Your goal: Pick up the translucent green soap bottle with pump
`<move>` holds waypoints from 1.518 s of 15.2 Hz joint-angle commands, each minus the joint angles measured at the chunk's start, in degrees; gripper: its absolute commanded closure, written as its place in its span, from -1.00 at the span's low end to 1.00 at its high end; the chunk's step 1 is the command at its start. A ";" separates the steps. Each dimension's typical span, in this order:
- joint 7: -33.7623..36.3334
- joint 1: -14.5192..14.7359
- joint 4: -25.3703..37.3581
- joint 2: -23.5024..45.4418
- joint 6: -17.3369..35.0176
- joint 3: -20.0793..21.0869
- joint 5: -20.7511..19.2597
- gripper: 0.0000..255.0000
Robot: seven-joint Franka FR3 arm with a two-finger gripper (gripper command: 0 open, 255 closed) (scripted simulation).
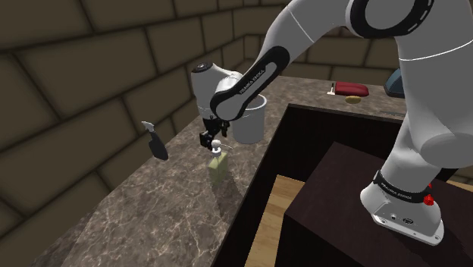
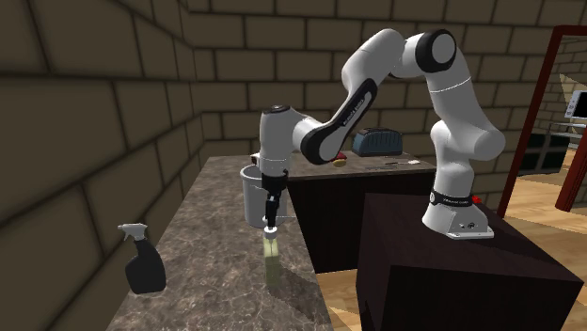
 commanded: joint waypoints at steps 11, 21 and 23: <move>1.25 0.60 0.20 3.20 2.92 -0.73 -1.28 1.00; 0.23 0.15 0.24 0.52 0.29 -0.08 -0.22 1.00; -0.17 0.00 0.40 -0.47 -0.82 0.15 0.21 1.00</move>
